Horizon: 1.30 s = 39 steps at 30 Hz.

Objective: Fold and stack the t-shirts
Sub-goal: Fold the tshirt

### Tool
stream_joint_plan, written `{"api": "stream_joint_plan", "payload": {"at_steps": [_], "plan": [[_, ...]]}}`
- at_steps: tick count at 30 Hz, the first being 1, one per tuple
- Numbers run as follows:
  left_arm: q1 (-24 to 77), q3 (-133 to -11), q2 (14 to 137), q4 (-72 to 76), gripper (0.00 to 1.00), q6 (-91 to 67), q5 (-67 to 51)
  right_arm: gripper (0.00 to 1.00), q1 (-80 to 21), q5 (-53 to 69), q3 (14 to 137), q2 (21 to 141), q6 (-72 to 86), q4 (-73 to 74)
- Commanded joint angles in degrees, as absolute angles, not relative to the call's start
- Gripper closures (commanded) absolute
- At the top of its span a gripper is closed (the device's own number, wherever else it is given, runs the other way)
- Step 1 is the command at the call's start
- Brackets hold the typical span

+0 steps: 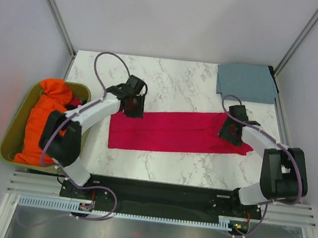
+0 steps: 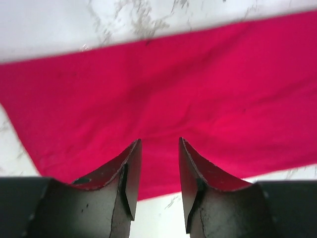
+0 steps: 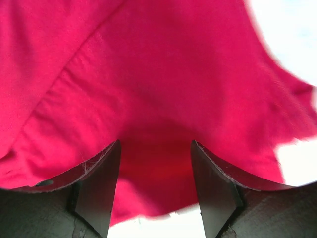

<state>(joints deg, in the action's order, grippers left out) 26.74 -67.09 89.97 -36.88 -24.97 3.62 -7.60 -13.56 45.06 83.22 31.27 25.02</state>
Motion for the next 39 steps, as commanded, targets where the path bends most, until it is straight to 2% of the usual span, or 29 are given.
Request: {"api": "stream_joint_plan", "payload": {"at_steps": [1, 2, 5, 7, 11, 19, 23, 27, 34, 39], "plan": [[28.2, -74.3, 98.3, -33.4, 0.57, -28.7, 3.5, 0.34, -7.7, -10.6, 48.4, 88.5, 29.4, 21.5], [28.3, -76.0, 104.4, -33.6, 0.58, -28.5, 3.1, 0.35, -7.8, -9.7, 48.9, 89.5, 29.4, 21.1], [28.6, -79.5, 112.0, -35.2, 0.60, -28.5, 1.9, 0.39, -8.4, -7.3, 49.6, 91.4, 29.4, 20.4], [28.7, -77.2, 112.9, -34.6, 0.60, -30.1, 1.1, 0.39, -9.8, -7.3, 49.7, 91.6, 29.1, 20.4], [30.0, -69.4, 109.0, -32.2, 0.60, -31.0, 0.3, 0.39, -13.0, -6.2, 52.2, 95.4, 28.4, 20.3], [34.7, -52.0, 96.2, -28.6, 0.60, -38.3, -4.5, 0.39, -19.7, -2.4, 68.3, 110.9, 28.1, 21.0], [39.4, -43.4, 89.4, -24.8, 0.60, -44.8, -9.6, 0.38, -21.6, -1.1, 81.4, 120.6, 28.3, 22.7], [44.3, -41.7, 85.8, -22.1, 0.60, -50.1, -12.0, 0.39, -22.6, -2.0, 94.6, 129.9, 27.6, 24.0], [47.0, -47.9, 88.3, -22.1, 0.57, -50.3, -11.0, 0.39, -23.6, 1.0, 121.1, 146.8, 28.3, 29.2], [47.1, -58.2, 90.5, -27.3, 0.55, -47.1, -10.2, 0.37, -23.5, 0.4, 138.1, 157.4, 28.7, 29.6]]}}
